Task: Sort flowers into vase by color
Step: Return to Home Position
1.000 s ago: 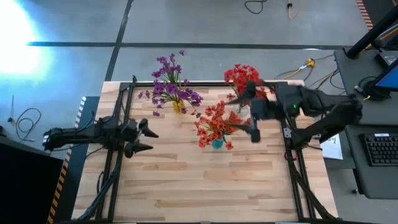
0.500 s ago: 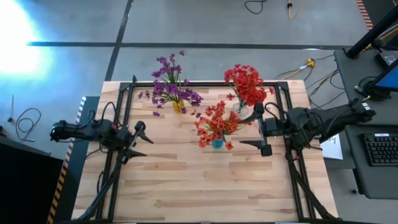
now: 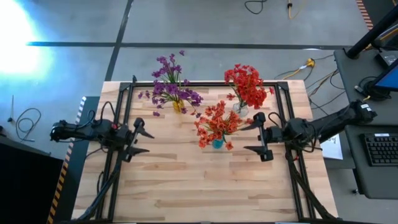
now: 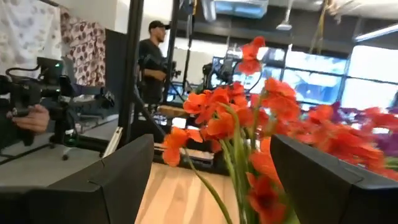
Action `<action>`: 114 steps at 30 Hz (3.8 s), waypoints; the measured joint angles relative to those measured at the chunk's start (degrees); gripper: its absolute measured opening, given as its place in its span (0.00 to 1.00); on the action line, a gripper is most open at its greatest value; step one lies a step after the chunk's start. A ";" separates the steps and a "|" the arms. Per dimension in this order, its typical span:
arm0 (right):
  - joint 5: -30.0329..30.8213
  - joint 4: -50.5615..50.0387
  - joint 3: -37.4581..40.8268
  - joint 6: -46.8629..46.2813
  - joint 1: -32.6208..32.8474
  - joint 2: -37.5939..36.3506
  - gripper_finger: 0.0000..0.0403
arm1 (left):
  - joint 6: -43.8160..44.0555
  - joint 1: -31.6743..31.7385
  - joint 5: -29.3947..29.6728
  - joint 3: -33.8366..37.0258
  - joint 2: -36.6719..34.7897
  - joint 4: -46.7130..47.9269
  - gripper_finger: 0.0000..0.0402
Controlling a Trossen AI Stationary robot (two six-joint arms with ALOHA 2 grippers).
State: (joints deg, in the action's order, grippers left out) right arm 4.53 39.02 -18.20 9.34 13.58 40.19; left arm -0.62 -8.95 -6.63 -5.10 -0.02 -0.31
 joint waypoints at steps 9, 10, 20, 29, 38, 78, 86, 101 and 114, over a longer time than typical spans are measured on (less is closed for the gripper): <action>2.10 -2.95 8.31 4.33 -0.02 -18.62 0.78 | 3.21 0.02 1.18 0.02 1.73 1.76 0.65; 2.10 -3.99 9.56 4.92 -0.02 -21.53 0.78 | 3.15 0.02 1.17 0.02 1.99 1.68 0.65; 2.54 -11.55 17.51 13.97 -0.13 -39.86 0.76 | 3.08 0.04 1.08 0.02 3.96 1.56 0.65; 8.76 -23.67 17.51 6.41 -0.24 -34.24 0.73 | 3.06 0.04 1.15 0.02 5.39 1.57 0.65; 8.77 -36.00 17.51 5.62 -0.24 -30.25 0.75 | 3.08 0.04 1.15 0.02 6.35 1.50 0.65; -4.59 -38.37 17.57 -17.37 -0.35 -40.05 0.76 | 3.08 0.04 1.22 0.02 9.36 1.24 0.65; -4.54 -38.31 17.55 -16.17 -0.35 -38.55 0.76 | 3.08 0.04 1.24 0.02 10.95 1.24 0.65; -4.52 -38.31 17.55 -16.17 -0.35 -38.22 0.75 | 3.08 0.04 1.26 0.02 13.36 1.28 0.65; -4.50 -38.30 17.55 -16.19 -0.35 -38.22 0.78 | 3.07 0.02 1.28 0.02 15.11 1.20 0.65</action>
State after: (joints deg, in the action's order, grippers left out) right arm 0.03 0.72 -0.64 -6.85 13.23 1.98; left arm 2.44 -8.93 -5.34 -5.08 15.09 0.89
